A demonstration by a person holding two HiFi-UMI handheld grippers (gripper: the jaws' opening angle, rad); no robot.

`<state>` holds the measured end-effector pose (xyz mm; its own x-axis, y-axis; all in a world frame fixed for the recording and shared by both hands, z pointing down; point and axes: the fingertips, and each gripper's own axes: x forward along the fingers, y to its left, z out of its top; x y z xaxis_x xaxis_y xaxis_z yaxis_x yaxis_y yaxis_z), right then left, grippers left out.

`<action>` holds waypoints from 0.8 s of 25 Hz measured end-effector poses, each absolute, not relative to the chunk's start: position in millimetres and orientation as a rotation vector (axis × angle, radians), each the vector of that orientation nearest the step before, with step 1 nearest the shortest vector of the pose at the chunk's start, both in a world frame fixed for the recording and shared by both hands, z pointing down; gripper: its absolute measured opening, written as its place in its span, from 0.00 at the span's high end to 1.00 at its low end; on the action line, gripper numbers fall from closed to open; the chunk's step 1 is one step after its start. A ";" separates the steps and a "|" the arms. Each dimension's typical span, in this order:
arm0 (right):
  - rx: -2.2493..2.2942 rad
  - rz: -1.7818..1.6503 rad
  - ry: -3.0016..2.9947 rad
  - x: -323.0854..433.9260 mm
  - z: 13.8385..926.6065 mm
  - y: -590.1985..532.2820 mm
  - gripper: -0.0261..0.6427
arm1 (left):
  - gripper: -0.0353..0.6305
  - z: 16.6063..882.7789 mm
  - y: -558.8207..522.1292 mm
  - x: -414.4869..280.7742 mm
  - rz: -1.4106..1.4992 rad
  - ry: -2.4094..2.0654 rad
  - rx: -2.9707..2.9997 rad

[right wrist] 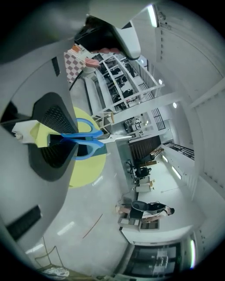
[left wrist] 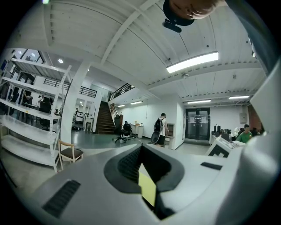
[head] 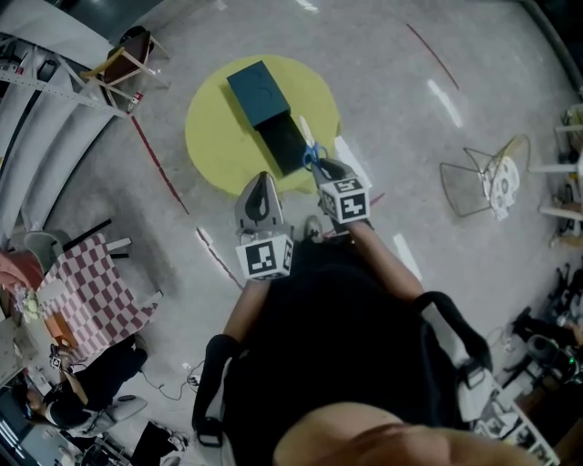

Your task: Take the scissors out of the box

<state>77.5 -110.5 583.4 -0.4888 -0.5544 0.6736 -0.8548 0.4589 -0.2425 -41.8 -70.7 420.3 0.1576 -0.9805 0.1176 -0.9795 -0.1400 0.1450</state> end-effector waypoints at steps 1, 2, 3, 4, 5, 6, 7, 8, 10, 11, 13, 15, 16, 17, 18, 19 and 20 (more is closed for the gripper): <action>1.187 0.765 -2.222 76.0 577.5 -110.6 0.87 | 0.96 419.5 -70.1 -45.2 -0.013 -1.928 2.242; 1.201 0.751 -2.240 74.8 571.3 -110.1 0.87 | 0.96 418.8 -69.4 -48.3 -0.016 -1.930 2.245; 1.212 0.739 -2.258 73.4 564.5 -109.3 0.87 | 0.96 418.4 -68.9 -51.0 -0.017 -1.932 2.247; 1.222 0.729 -2.274 71.8 557.4 -108.4 0.87 | 0.96 417.8 -69.0 -53.6 -0.019 -1.933 2.248; 1.232 0.720 -2.290 70.1 550.1 -107.6 0.87 | 0.96 417.0 -69.5 -56.1 -0.025 -1.934 2.249; 1.241 0.710 -2.305 68.5 543.0 -106.7 0.87 | 0.96 416.0 -70.0 -58.6 -0.033 -1.936 2.251; 1.250 0.700 -2.321 67.2 536.3 -105.4 0.87 | 0.96 415.0 -70.0 -60.6 -0.041 -1.937 2.254; 1.260 0.689 -2.337 66.2 530.0 -103.9 0.87 | 0.96 414.2 -69.7 -62.3 -0.047 -1.936 2.258; 1.281 0.668 -2.368 64.7 518.5 -101.1 0.87 | 0.96 414.2 -68.7 -64.5 -0.054 -1.929 2.266; 1.295 0.656 -2.387 64.0 512.9 -100.0 0.87 | 0.96 414.8 -68.1 -65.5 -0.057 -1.925 2.268; 1.332 0.627 -2.437 63.2 501.1 -97.2 0.87 | 0.96 415.6 -65.5 -67.0 -0.063 -1.919 2.269; 1.374 0.596 -2.484 63.9 488.2 -93.0 0.87 | 0.96 414.6 -62.4 -67.7 -0.068 -1.916 2.271; 1.387 0.580 -2.500 63.9 481.5 -90.6 0.87 | 0.96 414.2 -61.3 -67.9 -0.069 -1.915 2.274; 1.391 0.565 -2.516 63.1 474.8 -87.7 0.87 | 0.96 414.3 -60.5 -68.2 -0.069 -1.913 2.276; 1.390 0.550 -2.536 61.4 467.9 -84.2 0.87 | 0.96 415.0 -59.7 -68.6 -0.065 -1.911 2.278; 1.386 0.533 -2.560 59.3 460.5 -80.0 0.87 | 0.96 416.4 -58.9 -69.0 -0.060 -1.908 2.278; 1.383 0.513 -2.583 57.5 453.1 -75.2 0.87 | 0.96 418.1 -58.0 -69.1 -0.055 -1.905 2.277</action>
<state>57.5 -75.2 453.1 -0.5569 -0.7730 0.3038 -0.8305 0.5119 -0.2198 -69.1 -58.0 418.1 0.1823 -0.9798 0.0820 -0.9735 -0.1682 0.1552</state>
